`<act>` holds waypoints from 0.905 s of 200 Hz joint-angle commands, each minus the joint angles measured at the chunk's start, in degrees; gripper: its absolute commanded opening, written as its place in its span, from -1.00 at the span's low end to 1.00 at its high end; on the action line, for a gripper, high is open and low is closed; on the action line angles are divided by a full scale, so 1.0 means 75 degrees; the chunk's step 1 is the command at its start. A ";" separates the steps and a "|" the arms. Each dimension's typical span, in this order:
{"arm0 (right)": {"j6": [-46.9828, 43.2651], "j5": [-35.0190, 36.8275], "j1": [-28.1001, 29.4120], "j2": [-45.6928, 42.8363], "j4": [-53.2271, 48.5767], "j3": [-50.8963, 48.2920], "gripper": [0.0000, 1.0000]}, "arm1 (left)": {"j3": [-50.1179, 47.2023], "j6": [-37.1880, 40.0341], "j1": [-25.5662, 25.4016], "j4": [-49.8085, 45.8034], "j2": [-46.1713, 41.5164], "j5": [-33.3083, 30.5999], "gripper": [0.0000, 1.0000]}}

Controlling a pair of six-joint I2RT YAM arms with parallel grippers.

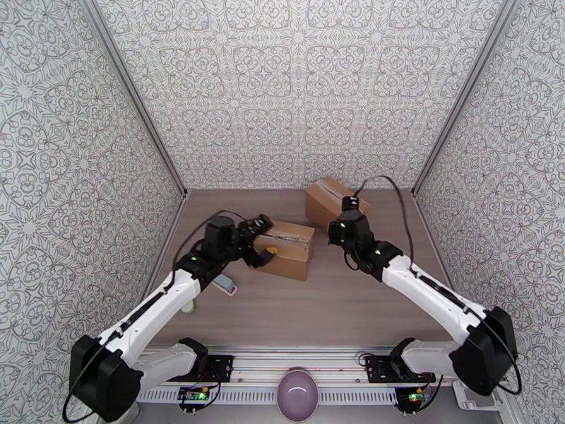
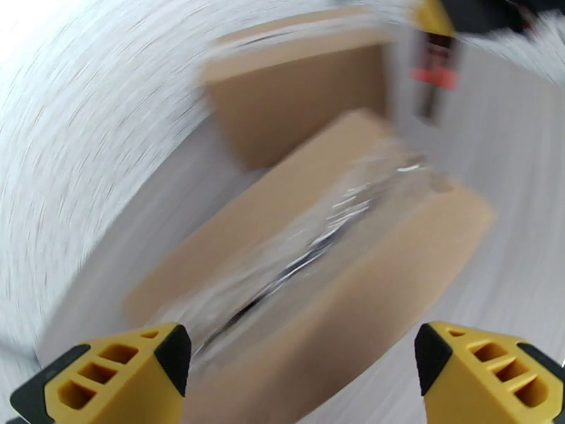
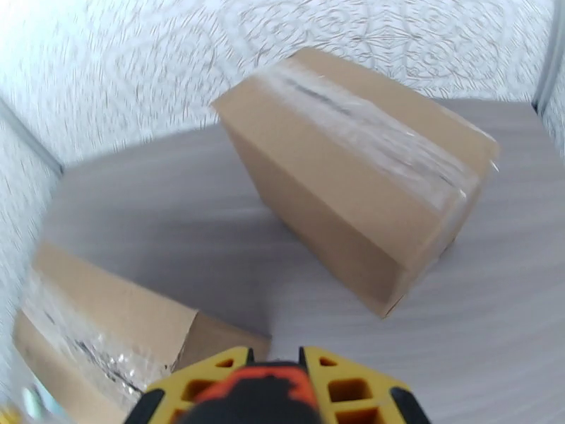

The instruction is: Unpack the express box

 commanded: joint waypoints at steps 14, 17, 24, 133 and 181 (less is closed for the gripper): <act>0.1327 -0.0051 -0.0030 -0.0535 0.1731 -0.0854 -1.00 | 0.0986 0.1551 -0.0369 0.0261 0.0856 0.0791 0.79; 0.1372 -0.0058 -0.0025 -0.0567 0.1829 -0.0923 -1.00 | 0.1022 0.1651 -0.0406 0.0266 0.0921 0.0839 0.79; 0.1488 -0.0080 -0.0029 -0.0629 0.2068 -0.1057 -1.00 | 0.1089 0.1875 -0.0493 0.0251 0.1092 0.0923 0.79; 0.2056 -0.0390 -0.0013 -0.0475 0.3379 -0.1364 -1.00 | 0.1247 0.2612 -0.1004 0.0340 0.2125 0.1367 0.78; 0.2285 -0.0609 -0.0019 -0.0208 0.3552 -0.1334 -1.00 | 0.1133 0.2318 -0.0893 0.0752 0.2350 0.1325 0.77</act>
